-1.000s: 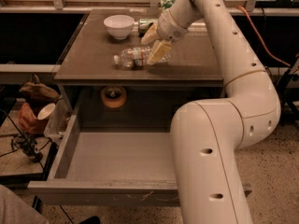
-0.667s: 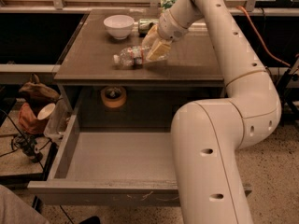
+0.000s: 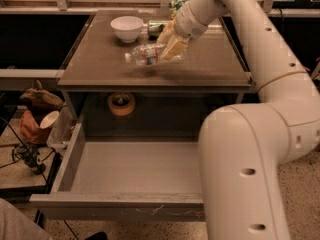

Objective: Place water bottle into top drawer

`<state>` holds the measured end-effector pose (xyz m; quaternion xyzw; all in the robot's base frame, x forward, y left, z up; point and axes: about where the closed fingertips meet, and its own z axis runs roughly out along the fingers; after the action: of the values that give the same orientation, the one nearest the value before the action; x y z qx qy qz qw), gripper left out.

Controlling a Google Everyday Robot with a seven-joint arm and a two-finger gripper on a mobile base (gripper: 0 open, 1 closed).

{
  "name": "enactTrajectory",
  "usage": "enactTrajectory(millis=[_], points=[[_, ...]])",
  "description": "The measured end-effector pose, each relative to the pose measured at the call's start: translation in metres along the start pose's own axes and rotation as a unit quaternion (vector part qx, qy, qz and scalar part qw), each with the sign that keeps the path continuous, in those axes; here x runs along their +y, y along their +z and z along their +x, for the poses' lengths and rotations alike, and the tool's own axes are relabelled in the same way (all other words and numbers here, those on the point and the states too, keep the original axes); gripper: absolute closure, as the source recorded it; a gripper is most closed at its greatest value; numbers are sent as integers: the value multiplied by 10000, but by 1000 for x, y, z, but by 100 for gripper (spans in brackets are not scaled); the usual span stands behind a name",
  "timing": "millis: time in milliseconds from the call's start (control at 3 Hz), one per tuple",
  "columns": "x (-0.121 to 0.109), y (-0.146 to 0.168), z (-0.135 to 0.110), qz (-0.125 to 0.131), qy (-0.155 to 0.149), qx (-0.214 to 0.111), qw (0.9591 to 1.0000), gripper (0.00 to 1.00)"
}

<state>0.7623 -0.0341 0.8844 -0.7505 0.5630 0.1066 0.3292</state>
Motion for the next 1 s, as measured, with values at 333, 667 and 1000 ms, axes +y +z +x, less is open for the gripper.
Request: enactTrajectory(millis=[333,667,1000], points=[[-1,-69,-16,802,-118,75,9967,100],[18,-153,-48,1728,-300,-7,9845,100],[66,-164,-60,1848,-355,-323,9816,100]])
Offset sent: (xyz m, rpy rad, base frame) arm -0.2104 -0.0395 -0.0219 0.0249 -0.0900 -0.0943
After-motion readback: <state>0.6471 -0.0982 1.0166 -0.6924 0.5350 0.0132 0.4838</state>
